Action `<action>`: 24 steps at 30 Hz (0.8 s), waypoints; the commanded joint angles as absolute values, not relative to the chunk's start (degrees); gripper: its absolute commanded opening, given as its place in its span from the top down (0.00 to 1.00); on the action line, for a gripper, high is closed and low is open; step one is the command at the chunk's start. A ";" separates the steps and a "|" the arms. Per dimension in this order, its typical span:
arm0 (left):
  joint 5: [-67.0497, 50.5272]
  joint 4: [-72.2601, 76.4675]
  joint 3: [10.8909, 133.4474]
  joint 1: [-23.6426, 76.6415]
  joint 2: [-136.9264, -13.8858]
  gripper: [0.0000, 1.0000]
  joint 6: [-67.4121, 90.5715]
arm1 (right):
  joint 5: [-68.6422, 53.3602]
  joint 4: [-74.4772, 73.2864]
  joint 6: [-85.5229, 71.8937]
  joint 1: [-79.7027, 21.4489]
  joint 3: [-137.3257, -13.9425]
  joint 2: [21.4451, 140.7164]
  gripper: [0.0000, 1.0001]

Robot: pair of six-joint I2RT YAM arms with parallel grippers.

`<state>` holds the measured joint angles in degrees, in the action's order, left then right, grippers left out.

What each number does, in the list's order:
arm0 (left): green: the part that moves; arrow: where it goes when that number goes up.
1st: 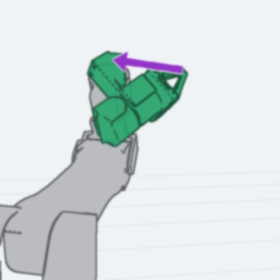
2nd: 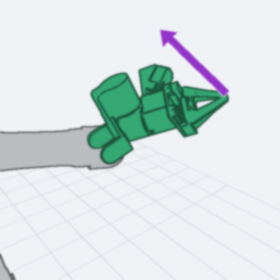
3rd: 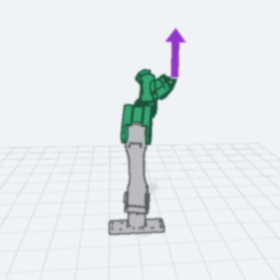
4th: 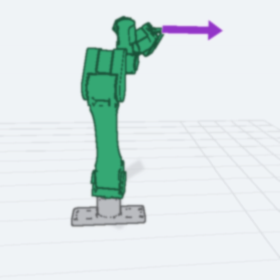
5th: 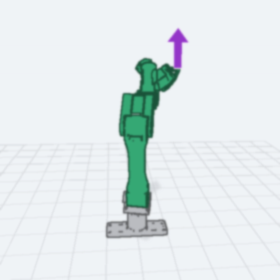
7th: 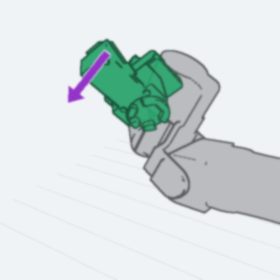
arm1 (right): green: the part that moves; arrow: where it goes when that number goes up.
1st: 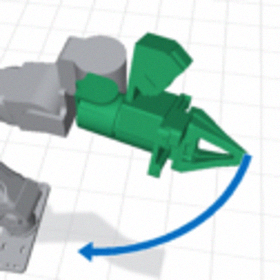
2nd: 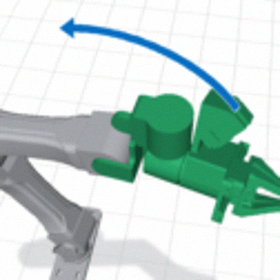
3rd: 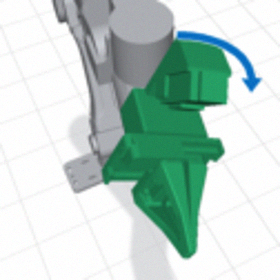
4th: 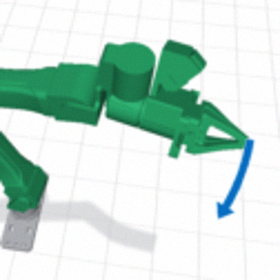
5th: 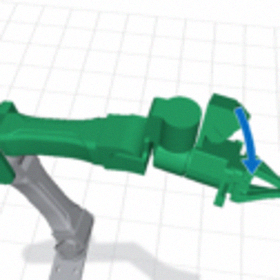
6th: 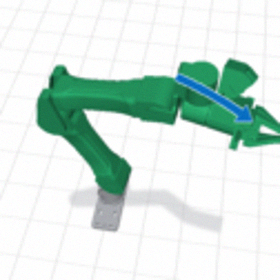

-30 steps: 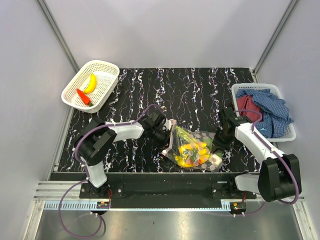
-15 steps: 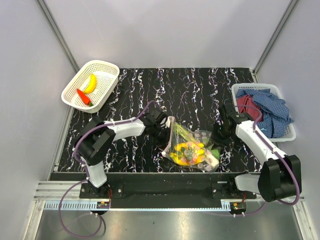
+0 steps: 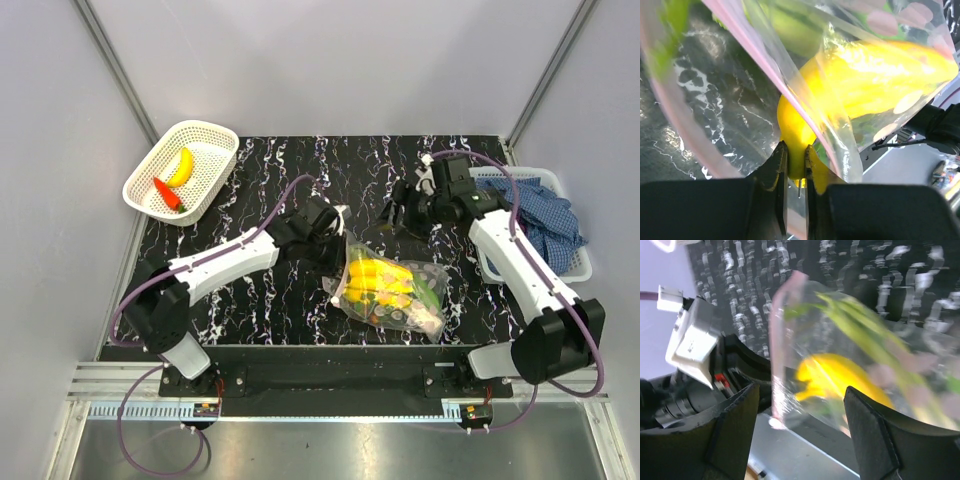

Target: Open the zip-top bag and remove the fake food

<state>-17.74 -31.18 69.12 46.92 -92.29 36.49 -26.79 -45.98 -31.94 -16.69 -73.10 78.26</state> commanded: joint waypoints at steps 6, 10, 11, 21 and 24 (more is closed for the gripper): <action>-8.10 -37.52 75.58 48.87 -88.33 1.00 34.10 | -28.50 -38.23 -36.84 -23.36 -78.22 85.77 0.23; -6.16 -41.13 75.94 48.87 -88.68 1.00 33.31 | -25.76 -40.77 -34.20 -25.05 -81.37 90.42 0.23; -5.98 -41.39 75.68 48.87 -88.51 1.00 33.22 | -25.40 -41.74 -33.49 -25.40 -82.00 91.40 0.23; -3.78 -44.03 71.46 48.87 -87.19 1.00 32.43 | -20.67 -46.92 -27.60 -31.55 -89.11 103.78 0.23; -3.52 -43.95 69.70 48.87 -86.49 1.00 33.05 | -17.42 -49.83 -25.67 -33.66 -92.81 106.51 0.23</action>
